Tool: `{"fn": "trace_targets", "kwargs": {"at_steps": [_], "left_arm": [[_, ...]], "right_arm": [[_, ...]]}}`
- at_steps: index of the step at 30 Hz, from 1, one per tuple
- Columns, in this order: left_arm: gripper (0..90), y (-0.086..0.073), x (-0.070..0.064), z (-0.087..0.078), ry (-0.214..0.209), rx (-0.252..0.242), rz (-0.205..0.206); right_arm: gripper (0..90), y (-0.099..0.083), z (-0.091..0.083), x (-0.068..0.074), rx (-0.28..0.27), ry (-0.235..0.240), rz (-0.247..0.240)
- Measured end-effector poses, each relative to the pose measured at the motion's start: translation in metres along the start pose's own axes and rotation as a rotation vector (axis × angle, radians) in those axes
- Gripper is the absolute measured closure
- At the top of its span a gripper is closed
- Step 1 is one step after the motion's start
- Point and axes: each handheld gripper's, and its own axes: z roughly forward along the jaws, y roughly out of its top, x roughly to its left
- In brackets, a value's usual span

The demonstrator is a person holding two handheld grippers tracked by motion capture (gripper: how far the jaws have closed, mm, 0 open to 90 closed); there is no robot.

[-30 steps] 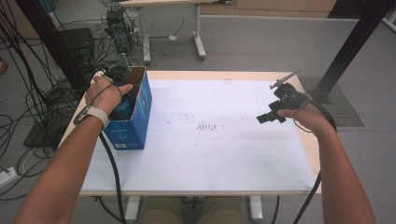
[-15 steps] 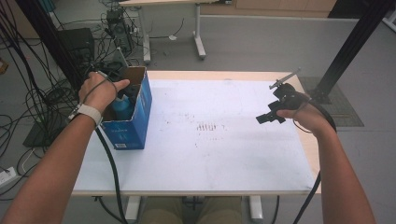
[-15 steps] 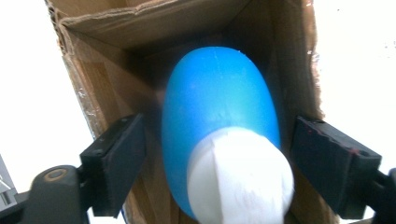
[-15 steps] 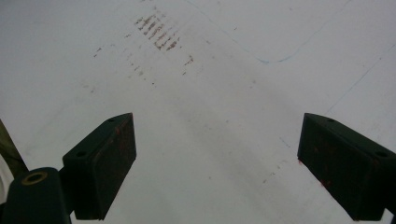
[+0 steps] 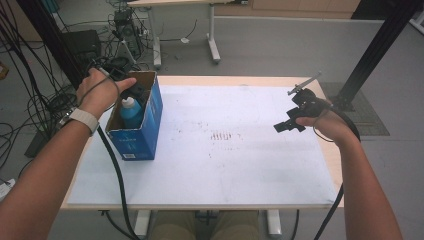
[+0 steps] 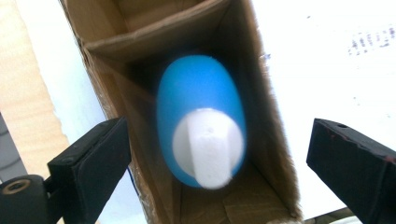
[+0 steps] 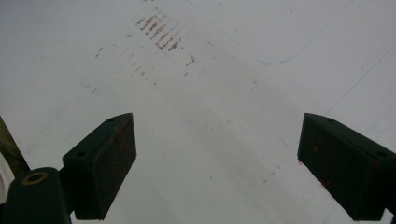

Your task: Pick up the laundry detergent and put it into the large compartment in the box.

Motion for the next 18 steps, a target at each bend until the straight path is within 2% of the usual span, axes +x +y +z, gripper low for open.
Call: {"fn": "trace_targets", "kwargs": {"at_steps": [5, 8, 12, 16, 18], "left_arm": [[4.9, -0.005, -0.005, -0.019, -0.008, -0.034, 0.055], [4.8, -0.005, -0.01, -0.03, -0.002, -0.033, 0.096], [4.8, -0.009, -0.012, -0.046, -0.022, -0.064, 0.138], [4.7, -0.011, -0.016, -0.057, -0.044, -0.076, 0.2], [4.7, -0.01, -0.02, -0.061, -0.042, -0.074, 0.235]], "right_arm": [[11.6, 0.0, -0.002, 0.002, -0.002, -0.002, -0.003], [11.6, 0.0, -0.003, 0.003, -0.004, -0.004, -0.004], [11.6, 0.0, -0.006, 0.005, 0.0, -0.008, -0.011], [11.6, -0.001, -0.008, 0.005, -0.004, -0.012, -0.01], [11.6, -0.002, -0.009, 0.005, -0.005, -0.012, -0.008]]}}
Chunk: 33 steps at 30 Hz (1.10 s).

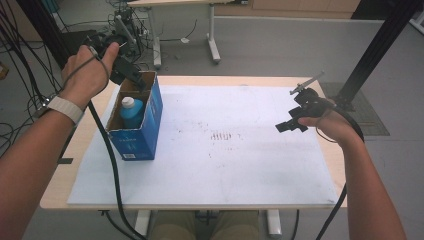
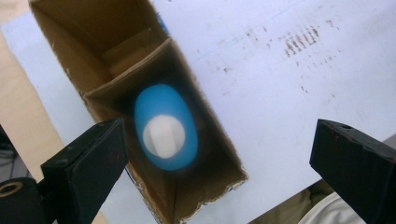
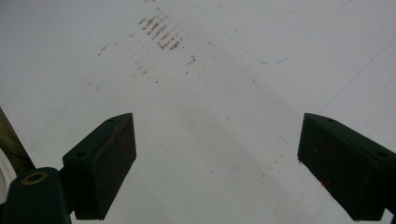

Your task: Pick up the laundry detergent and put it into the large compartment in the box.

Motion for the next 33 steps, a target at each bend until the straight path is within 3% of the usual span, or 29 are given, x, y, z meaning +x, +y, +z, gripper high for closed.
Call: {"fn": "trace_targets", "kwargs": {"at_steps": [7, 12, 15, 19, 33], "left_arm": [[4.9, 0.007, -0.017, -0.01, 0.0, 0.007, 0.15], [4.9, 0.01, -0.027, -0.013, -0.025, 0.002, 0.247], [5.0, 0.013, -0.032, -0.013, -0.043, 0.007, 0.327], [4.8, 0.016, -0.036, -0.012, -0.077, 0.007, 0.381], [5.0, 0.031, -0.064, -0.014, -0.125, 0.008, 0.55]], "right_arm": [[11.6, 0.0, -0.003, 0.002, -0.001, -0.005, -0.002], [11.6, -0.001, -0.006, 0.003, -0.003, -0.01, 0.001], [11.6, -0.001, -0.008, 0.003, -0.008, -0.011, 0.0], [11.6, -0.001, -0.01, 0.005, -0.006, -0.014, 0.002], [11.6, -0.002, -0.013, 0.008, -0.003, -0.022, 0.008]]}}
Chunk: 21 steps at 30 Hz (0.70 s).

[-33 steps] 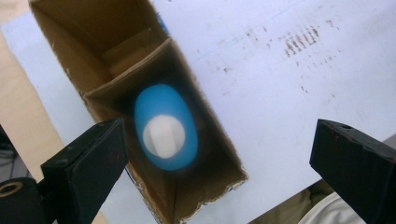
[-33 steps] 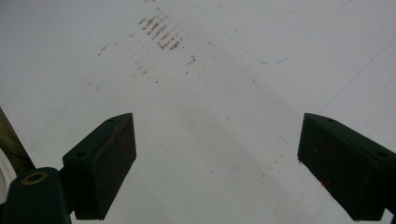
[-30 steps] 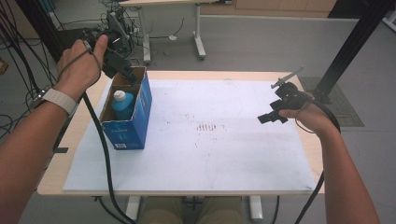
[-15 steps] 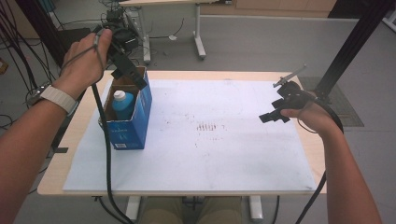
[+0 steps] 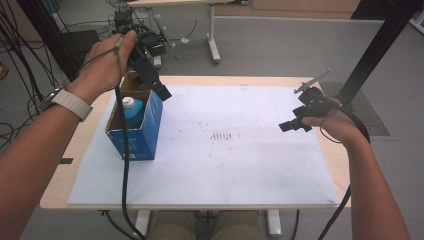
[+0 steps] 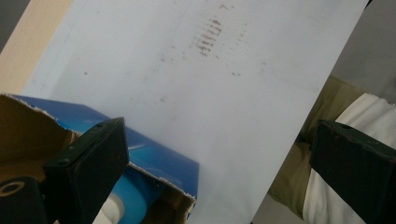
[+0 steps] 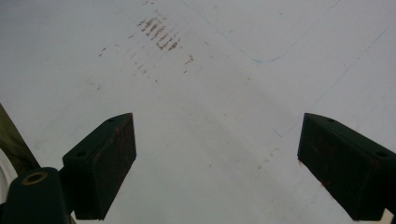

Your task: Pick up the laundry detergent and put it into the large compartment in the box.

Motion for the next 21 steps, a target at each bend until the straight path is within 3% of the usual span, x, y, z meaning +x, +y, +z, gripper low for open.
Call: {"fn": "trace_targets", "kwargs": {"at_steps": [10, 21], "left_arm": [[5.0, 0.015, -0.009, 0.007, -0.018, 0.019, 0.043], [5.1, 0.034, -0.011, 0.015, -0.054, 0.045, 0.106]], "right_arm": [[11.6, 0.0, 0.002, 0.0, -0.001, 0.007, -0.003], [11.6, -0.004, 0.004, -0.004, -0.01, 0.012, 0.001]]}}
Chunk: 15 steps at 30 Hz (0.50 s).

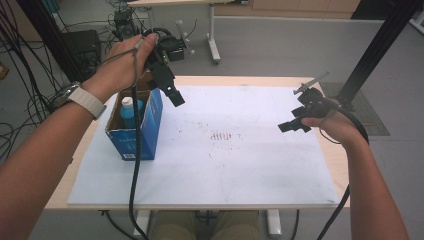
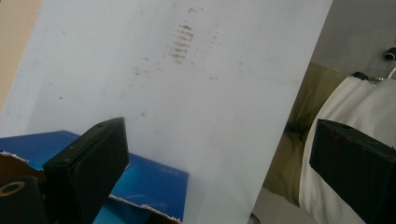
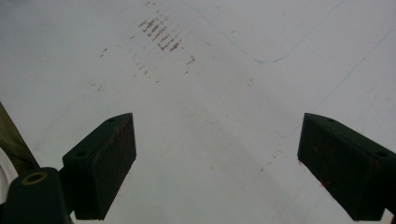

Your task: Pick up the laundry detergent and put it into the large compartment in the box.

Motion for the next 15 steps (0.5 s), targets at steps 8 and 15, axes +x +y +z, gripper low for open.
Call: {"fn": "trace_targets", "kwargs": {"at_steps": [8, 15], "left_arm": [[5.2, 0.018, 0.0, 0.009, -0.034, 0.028, 0.064], [5.2, 0.032, -0.004, 0.022, -0.061, 0.046, 0.128]], "right_arm": [[11.6, -0.004, -0.001, -0.003, -0.008, 0.0, 0.006], [11.6, -0.008, -0.002, -0.003, -0.01, 0.0, 0.012]]}}
